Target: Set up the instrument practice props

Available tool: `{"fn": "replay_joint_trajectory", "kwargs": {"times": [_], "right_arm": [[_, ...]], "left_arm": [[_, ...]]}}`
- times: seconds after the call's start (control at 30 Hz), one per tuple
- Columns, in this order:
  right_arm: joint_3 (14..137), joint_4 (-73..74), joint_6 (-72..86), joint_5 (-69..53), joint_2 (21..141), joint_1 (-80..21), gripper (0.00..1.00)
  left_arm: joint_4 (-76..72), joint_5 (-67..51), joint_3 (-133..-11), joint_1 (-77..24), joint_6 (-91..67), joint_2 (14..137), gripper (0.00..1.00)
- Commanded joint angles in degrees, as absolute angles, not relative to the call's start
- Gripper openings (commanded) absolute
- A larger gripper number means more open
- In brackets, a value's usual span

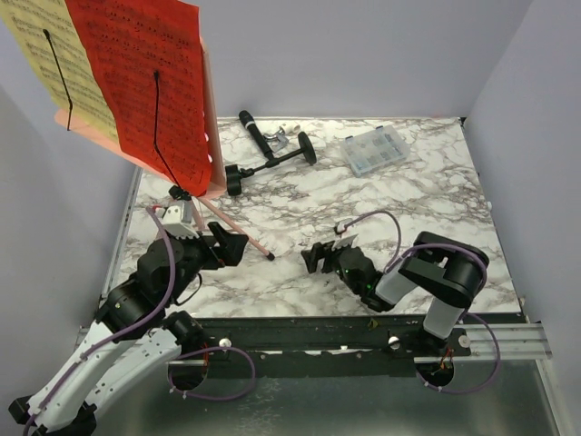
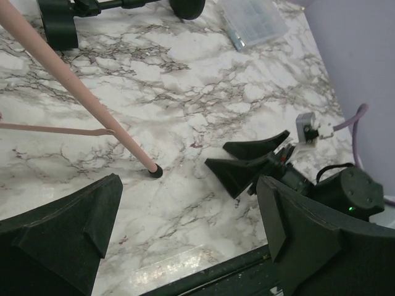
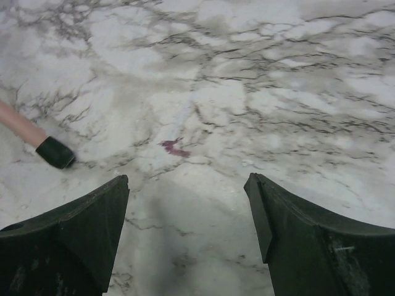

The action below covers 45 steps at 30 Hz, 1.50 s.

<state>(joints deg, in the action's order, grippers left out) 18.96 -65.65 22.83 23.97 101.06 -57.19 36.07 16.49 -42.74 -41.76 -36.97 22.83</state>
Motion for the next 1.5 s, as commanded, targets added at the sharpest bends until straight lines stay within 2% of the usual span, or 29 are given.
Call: {"fn": "replay_joint_trajectory", "kwargs": {"times": [0.0, 0.33, 0.43, 0.57, 0.67, 0.77, 0.9, 1.0, 1.2, 1.33, 1.47], "right_arm": [[16.0, -66.0, 32.1, 16.2, 101.0, -50.6, 0.84], [22.9, -68.5, 51.6, -13.7, 109.0, -29.2, 0.81], [31.1, -69.8, 54.5, -19.8, 114.3, -26.3, 0.78], [46.7, -63.0, 49.4, -23.4, 120.0, -26.2, 0.79], [59.0, -56.7, 35.7, -24.5, 122.5, -26.2, 0.8], [69.9, -45.3, 9.1, -27.2, 122.8, -26.2, 0.82], [65.3, -55.3, -30.2, -33.7, 121.3, -26.3, 0.87], [68.9, -45.5, -54.2, -35.1, 121.8, -26.2, 0.89], [77.7, -40.2, -75.2, -30.4, 128.5, -26.2, 0.89], [84.2, -34.4, -83.9, -28.0, 133.6, -27.4, 0.89], [89.9, -34.8, -91.9, -22.8, 140.3, -29.0, 0.87]], "left_arm": [[34.8, 13.8, -44.8, -42.0, -28.5, 25.1, 0.99], [32.3, 13.8, -42.3, -42.1, -25.1, 21.7, 0.99], [32.2, 14.2, -42.2, -41.9, -25.0, 21.0, 0.99], [32.2, 14.7, -42.2, -42.0, -25.0, 19.2, 0.99], [32.1, 15.3, -42.0, -41.9, -25.0, 17.2, 0.99], [32.1, 15.4, -41.9, -41.9, -24.9, 15.0, 0.99], [31.8, 15.2, -41.7, -42.0, -24.9, 13.0, 0.99], [31.5, 14.3, -41.7, -41.9, -24.6, 13.0, 0.99], [31.5, 13.5, -41.8, -42.0, -24.4, 13.2, 0.99], [31.5, 14.0, -41.7, -41.9, -24.4, 12.7, 0.99], [31.4, 14.4, -41.7, -41.9, -24.4, 12.6, 0.99]]}}
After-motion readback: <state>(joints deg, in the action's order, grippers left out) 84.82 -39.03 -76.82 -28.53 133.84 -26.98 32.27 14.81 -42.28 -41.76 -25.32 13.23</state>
